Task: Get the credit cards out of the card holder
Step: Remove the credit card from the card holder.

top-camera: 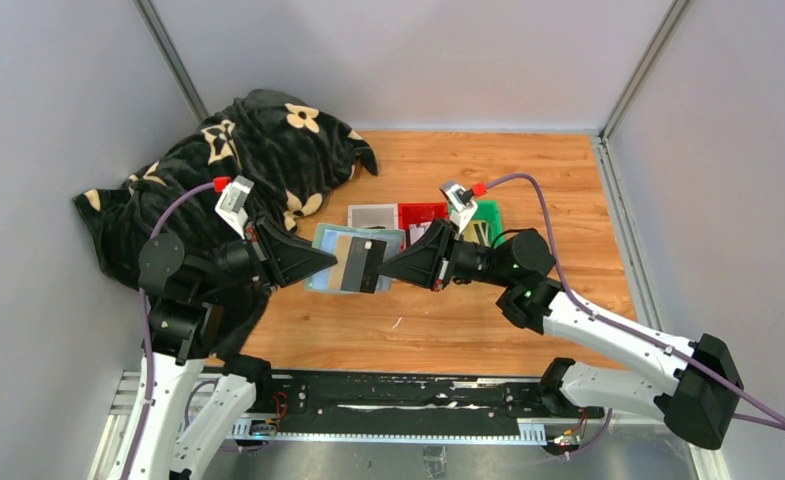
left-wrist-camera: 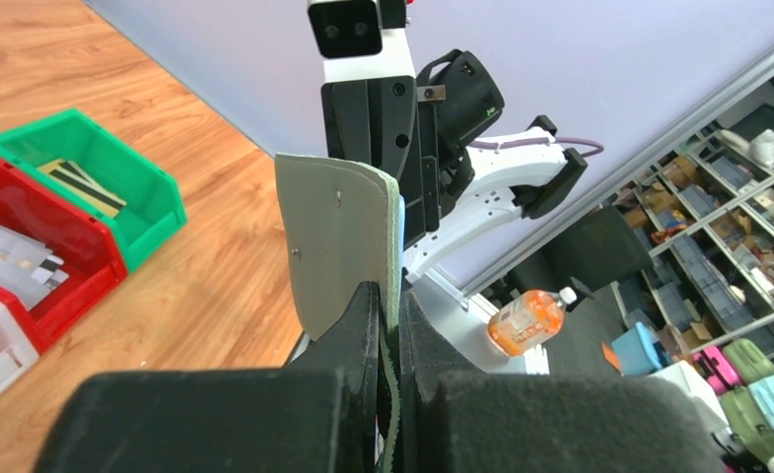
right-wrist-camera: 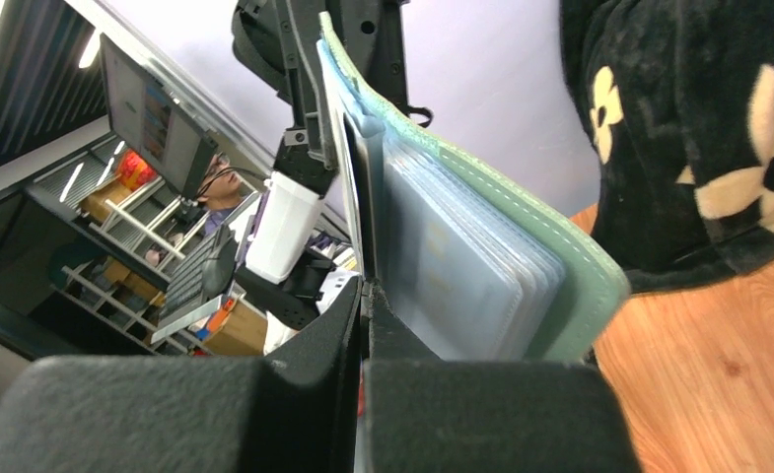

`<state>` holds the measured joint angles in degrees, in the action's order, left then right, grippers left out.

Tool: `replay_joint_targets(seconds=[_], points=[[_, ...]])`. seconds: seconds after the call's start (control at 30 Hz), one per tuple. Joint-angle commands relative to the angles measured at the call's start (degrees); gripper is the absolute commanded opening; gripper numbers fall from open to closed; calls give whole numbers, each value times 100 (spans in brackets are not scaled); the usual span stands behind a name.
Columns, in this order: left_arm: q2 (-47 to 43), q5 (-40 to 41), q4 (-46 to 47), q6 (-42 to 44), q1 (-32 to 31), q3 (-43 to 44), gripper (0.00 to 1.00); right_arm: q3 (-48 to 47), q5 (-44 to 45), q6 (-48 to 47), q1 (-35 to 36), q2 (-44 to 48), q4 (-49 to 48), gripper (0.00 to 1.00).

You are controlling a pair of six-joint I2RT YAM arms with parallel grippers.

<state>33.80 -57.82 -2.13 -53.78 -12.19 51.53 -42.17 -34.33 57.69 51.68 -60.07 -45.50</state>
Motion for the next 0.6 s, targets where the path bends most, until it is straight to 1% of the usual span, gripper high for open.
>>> replay_joint_targets(seconds=[0.0,0.1,0.33,0.4,0.57], points=[[159,303,-752,864,-21,474,0,263,153,328,-321,185,-288,0],[259,562,-1175,1291,-21,630,0,341,96,571,-513,192,-581,0],[375,1339,-1650,1882,-21,813,0,340,26,637,-731,185,-439,0],[417,1678,-1904,2169,-21,935,0,341,-44,727,-940,193,-436,0],[450,2009,-2145,2450,-21,1066,0,304,-213,749,-1327,215,-202,0]])
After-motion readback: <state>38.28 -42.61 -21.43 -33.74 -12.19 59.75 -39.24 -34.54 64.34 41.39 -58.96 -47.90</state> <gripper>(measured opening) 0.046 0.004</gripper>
